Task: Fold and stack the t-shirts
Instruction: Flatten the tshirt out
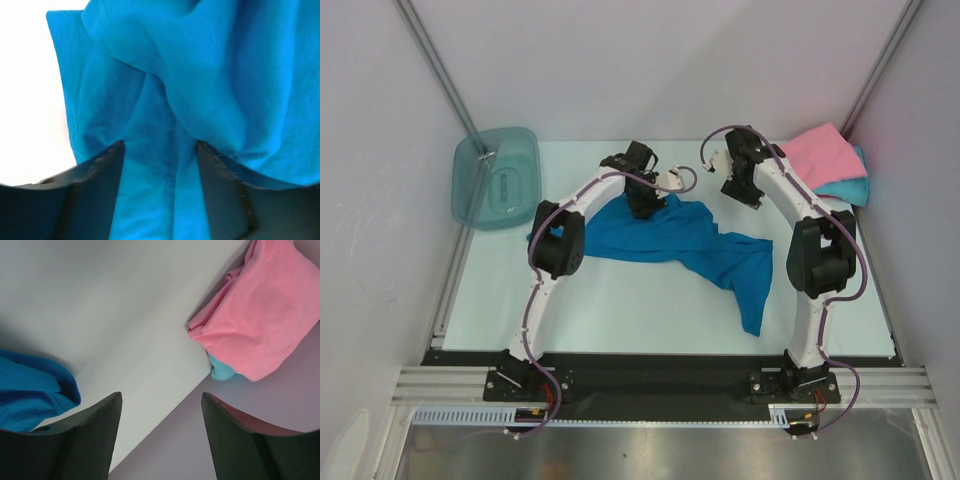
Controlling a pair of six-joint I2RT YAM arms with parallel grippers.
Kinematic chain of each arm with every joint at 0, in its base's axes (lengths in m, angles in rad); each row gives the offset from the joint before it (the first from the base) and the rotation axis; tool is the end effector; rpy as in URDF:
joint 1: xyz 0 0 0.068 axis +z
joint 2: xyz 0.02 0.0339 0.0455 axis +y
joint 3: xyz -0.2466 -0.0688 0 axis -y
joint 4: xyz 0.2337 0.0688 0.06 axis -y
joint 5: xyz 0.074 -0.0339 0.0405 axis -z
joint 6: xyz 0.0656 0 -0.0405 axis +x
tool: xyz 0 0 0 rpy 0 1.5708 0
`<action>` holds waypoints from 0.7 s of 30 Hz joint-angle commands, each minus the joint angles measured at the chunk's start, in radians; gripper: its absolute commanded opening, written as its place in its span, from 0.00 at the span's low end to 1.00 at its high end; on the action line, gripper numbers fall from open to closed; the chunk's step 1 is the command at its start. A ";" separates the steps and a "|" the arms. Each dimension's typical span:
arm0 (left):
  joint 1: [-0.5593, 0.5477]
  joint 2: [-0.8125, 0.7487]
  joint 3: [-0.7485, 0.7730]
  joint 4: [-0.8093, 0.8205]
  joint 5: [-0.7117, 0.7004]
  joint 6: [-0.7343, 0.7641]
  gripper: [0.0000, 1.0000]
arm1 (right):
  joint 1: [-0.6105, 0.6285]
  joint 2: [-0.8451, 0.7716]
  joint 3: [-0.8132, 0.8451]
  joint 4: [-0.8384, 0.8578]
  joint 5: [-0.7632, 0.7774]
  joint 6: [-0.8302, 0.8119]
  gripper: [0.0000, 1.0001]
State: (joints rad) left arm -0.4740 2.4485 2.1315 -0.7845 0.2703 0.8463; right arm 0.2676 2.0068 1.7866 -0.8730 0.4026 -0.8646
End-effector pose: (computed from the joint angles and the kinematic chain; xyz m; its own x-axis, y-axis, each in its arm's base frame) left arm 0.4480 -0.2495 0.1328 -0.1161 0.8706 -0.4781 0.9570 0.2269 0.1808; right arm 0.4187 0.0881 0.2252 -0.5029 -0.8637 -0.0335 -0.6968 0.4280 -0.5755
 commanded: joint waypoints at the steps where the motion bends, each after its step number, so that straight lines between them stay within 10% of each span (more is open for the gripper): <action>1: -0.006 0.076 0.083 -0.050 -0.040 0.023 0.58 | 0.016 -0.054 0.034 -0.020 -0.007 0.004 0.70; 3: -0.012 0.089 0.099 -0.065 -0.072 0.028 0.50 | 0.019 -0.056 0.036 -0.017 -0.008 0.003 0.70; 7: -0.015 0.090 0.099 -0.084 -0.112 0.042 0.00 | 0.025 -0.051 0.040 -0.012 -0.010 0.003 0.70; 21: 0.178 -0.144 -0.036 -0.300 -0.338 -0.024 0.00 | 0.035 -0.071 0.014 0.005 -0.016 0.009 0.70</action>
State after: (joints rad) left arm -0.3767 2.4222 2.1258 -0.9779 0.0586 0.8410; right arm 0.2981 2.0026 1.7866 -0.8803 0.3847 -0.8646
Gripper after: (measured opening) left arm 0.006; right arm 0.705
